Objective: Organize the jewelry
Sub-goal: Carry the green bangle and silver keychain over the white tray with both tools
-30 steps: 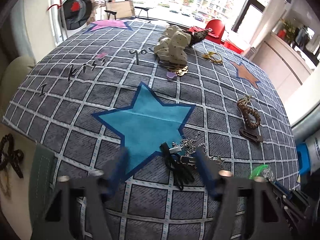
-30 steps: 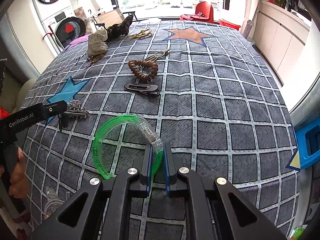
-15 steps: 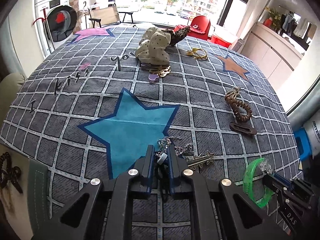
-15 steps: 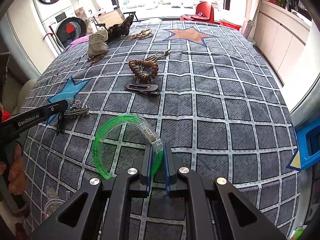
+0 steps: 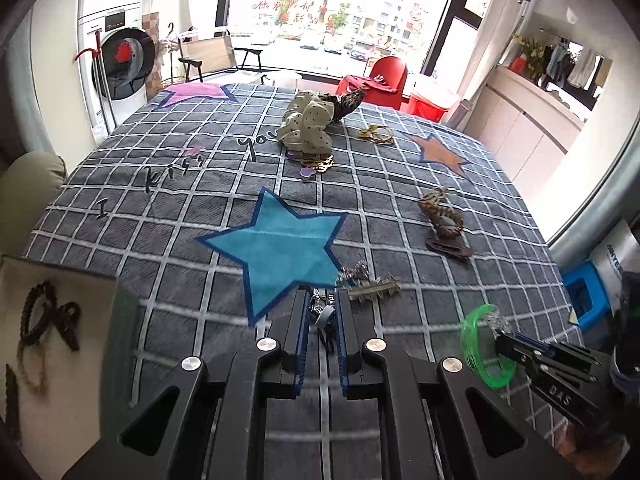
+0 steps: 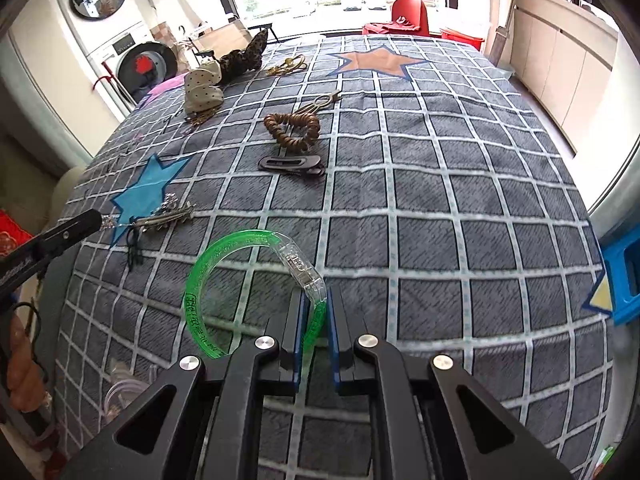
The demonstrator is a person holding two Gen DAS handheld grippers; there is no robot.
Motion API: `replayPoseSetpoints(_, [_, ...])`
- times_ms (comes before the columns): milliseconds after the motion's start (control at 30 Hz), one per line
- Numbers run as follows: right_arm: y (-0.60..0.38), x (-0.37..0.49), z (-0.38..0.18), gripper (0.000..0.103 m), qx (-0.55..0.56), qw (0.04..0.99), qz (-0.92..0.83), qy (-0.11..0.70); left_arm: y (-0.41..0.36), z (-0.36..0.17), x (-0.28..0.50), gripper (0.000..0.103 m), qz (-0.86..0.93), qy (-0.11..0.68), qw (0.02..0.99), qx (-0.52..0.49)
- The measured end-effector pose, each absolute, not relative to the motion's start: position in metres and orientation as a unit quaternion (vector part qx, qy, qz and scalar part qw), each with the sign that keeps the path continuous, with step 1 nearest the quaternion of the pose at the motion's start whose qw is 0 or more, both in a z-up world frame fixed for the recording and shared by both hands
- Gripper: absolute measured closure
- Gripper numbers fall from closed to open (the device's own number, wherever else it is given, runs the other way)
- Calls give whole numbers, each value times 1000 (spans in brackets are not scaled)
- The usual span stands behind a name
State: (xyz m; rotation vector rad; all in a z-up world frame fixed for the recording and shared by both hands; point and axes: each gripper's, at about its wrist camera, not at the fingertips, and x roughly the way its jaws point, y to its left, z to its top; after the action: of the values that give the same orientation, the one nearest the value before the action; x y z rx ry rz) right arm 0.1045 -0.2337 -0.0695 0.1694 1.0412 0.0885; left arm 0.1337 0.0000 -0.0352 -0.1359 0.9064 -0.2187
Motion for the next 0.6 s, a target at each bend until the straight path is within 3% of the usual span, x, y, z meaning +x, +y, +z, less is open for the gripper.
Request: replayPoseSetpoints(600, [-197,69,-29,92,72,873,77,476,47,-4,52,89,-99,405,904,-97])
